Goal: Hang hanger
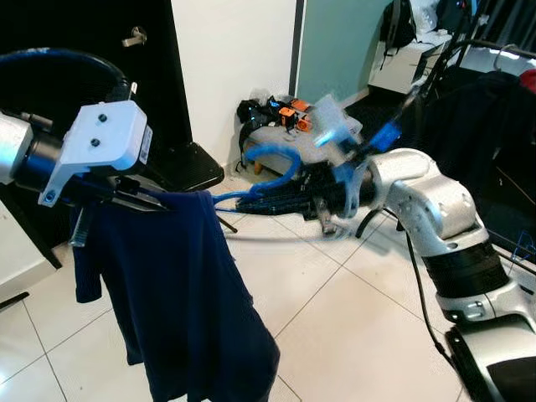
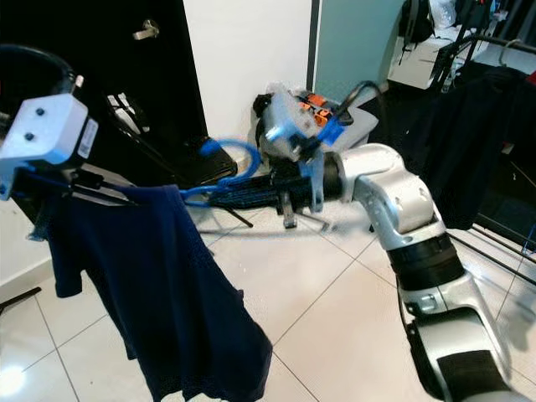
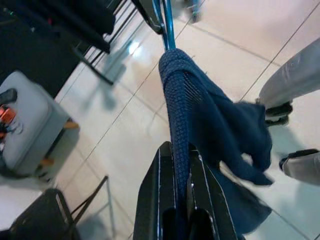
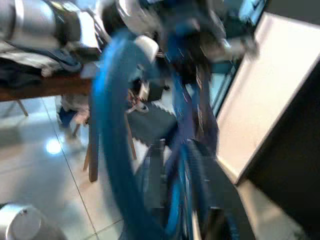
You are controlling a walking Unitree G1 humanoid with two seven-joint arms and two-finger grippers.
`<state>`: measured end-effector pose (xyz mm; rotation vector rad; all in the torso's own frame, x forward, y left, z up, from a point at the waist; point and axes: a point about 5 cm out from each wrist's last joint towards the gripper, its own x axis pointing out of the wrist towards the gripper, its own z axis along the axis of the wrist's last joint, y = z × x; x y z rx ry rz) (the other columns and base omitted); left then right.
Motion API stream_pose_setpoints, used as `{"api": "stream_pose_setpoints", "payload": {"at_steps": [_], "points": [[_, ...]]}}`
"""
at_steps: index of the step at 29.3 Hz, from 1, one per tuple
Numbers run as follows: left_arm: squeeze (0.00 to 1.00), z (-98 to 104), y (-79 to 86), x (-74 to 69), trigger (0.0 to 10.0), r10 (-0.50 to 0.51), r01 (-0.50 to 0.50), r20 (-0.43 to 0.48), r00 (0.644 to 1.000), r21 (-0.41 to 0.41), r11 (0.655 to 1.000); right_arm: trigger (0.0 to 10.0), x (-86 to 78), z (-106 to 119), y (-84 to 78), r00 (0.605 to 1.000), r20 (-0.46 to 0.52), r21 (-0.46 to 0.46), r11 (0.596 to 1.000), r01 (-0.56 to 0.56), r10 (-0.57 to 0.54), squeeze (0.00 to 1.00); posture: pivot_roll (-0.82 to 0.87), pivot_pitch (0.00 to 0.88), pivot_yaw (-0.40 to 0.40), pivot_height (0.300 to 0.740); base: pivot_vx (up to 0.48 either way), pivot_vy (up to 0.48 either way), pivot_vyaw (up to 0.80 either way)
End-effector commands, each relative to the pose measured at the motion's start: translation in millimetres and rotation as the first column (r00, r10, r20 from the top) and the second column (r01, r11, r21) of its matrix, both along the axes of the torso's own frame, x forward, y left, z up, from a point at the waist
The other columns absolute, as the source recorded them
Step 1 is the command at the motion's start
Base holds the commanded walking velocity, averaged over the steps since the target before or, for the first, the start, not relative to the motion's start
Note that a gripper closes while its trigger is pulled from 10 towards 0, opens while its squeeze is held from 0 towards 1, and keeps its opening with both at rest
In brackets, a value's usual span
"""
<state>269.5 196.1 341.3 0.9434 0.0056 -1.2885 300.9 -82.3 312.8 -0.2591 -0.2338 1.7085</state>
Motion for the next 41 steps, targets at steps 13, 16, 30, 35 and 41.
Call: {"api": "stream_pose_setpoints", "payload": {"at_steps": [13, 16, 30, 35, 41], "points": [[0.0, 45, 18.2, 15.1, 0.0, 0.128, -0.083, 0.295, 0.947, -0.161, 0.984, 10.0, 5.7, 19, -80.2, 0.974, -0.068, 0.156, 0.962, 0.226, -0.218, 1.0, 0.03, 0.016, 0.016, 0.74, 0.0, 0.0, 0.0], [0.0, 55, 35.3, 17.5, 0.0, 0.196, -0.142, 0.343, 0.919, -0.177, 0.974, 10.0, -1.9, 19, -122.0, 0.944, -0.122, 0.188, 0.927, 0.326, -0.307, 1.0, 0.02, 0.022, 0.016, 0.74, 0.0, 0.0, 0.0], [0.0, 74, 46.0, 16.1, 0.0, 0.225, -0.135, 0.379, 0.898, -0.248, 0.959, 10.0, -24.4, -20, -133.0, 0.924, -0.278, 0.124, 0.944, 0.306, -0.263, 0.0, 0.0, 0.013, 0.024, 0.74, 0.0, 0.0, 0.0], [0.0, 82, 32.4, 16.9, 0.0, 0.166, -0.055, 0.385, 0.908, -0.283, 0.958, 10.0, -3.8, -36, -75.6, 0.92, -0.281, 0.15, 0.935, 0.322, -0.272, 0.0, 0.01, 0.002, 0.028, 0.74, 0.0, 0.0, 0.0], [0.0, 96, 17.3, 15.7, 0.0, 0.102, 0.039, 0.406, 0.908, -0.326, 0.945, 10.0, 7.2, -32, -15.2, 0.944, -0.22, 0.153, 0.947, 0.283, -0.246, 0.0, 0.0, 0.0, 0.032, 0.74, 0.0, 0.0, 0.0]]}}
